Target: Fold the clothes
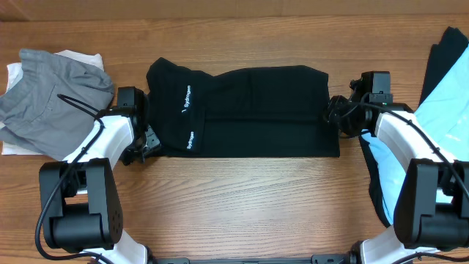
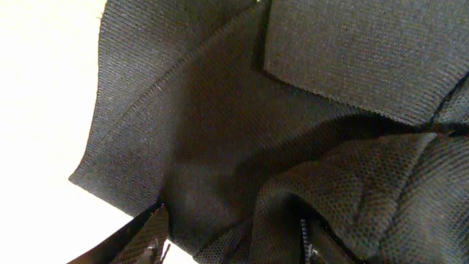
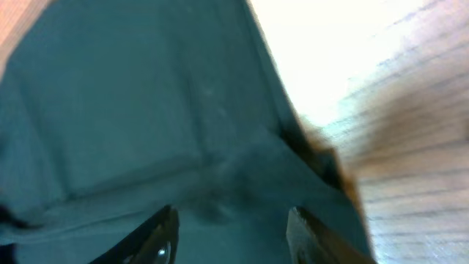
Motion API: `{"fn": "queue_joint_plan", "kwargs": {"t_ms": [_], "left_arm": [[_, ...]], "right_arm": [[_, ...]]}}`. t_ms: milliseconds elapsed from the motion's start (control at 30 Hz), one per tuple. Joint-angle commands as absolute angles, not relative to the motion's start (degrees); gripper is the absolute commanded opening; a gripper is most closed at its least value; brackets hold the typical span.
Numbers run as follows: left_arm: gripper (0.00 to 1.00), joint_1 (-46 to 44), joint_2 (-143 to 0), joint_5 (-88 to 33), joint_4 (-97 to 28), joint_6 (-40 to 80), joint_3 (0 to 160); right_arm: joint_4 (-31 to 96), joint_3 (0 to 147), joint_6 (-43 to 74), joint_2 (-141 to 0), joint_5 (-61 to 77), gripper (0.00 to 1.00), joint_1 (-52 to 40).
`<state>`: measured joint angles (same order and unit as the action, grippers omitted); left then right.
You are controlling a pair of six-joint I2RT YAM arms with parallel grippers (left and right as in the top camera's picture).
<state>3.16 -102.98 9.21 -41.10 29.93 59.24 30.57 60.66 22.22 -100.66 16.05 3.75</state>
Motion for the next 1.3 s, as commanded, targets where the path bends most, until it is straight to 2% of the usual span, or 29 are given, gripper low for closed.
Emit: {"fn": "queue_joint_plan", "kwargs": {"t_ms": [0, 133, 433, 500, 533, 600, 633, 667, 867, 1033, 1167, 1267], "left_arm": [[0.61, 3.73, -102.87, 8.97, -42.89, 30.17, 58.11], [0.61, 3.73, -102.87, 8.95, -43.46, 30.2, 58.11], [0.62, 3.73, -102.87, 8.95, -45.12, 30.2, 58.11], [0.62, 3.73, -102.87, 8.95, -45.36, 30.2, 58.11], [0.62, 3.73, -102.87, 8.95, -45.5, 30.2, 58.11], [0.62, 3.73, -102.87, 8.97, -46.0, 30.17, 58.11], [0.61, 3.73, -102.87, 8.99, -46.28, 30.17, 58.11], [0.59, 3.73, -102.87, 9.26, -46.98, 30.17, 58.11], [0.59, 3.73, -102.87, 9.52, -52.86, 30.22, 58.11], [0.58, 3.73, -102.83, 9.21, -60.27, 30.17, 58.13], [0.56, 3.73, -100.82, 5.65, -60.38, 26.85, 58.63], [0.61, 3.73, -97.41, 5.43, -60.42, 25.71, 61.17]], "right_arm": [[37.71, 61.47, 22.15, -99.11, 8.01, 0.55, 3.92], [46.72, 60.95, 22.55, -99.11, 1.37, 0.56, 3.92], [45.69, 56.23, 22.52, -99.11, 7.35, 0.54, 3.86], [45.8, 55.44, 22.52, -99.11, 8.27, 0.47, 3.86], [46.17, 55.4, 22.52, -99.11, 8.29, 0.4, 3.86], [46.87, 55.4, 22.48, -99.11, 8.21, 0.14, 3.86], [47.24, 55.4, 22.5, -99.11, 7.94, 0.06, 3.86], [48.12, 55.4, 22.55, -99.11, 6.9, 0.04, 3.88], [54.43, 55.4, 27.7, -99.11, -2.04, 0.04, 5.5], [57.39, 55.4, 28.23, -99.11, -2.55, 0.04, 5.5], [57.32, 55.42, 28.56, -97.95, -1.8, 0.04, 5.5], [56.62, 56.27, 28.25, -94.67, -1.8, 0.06, 5.48]]}}
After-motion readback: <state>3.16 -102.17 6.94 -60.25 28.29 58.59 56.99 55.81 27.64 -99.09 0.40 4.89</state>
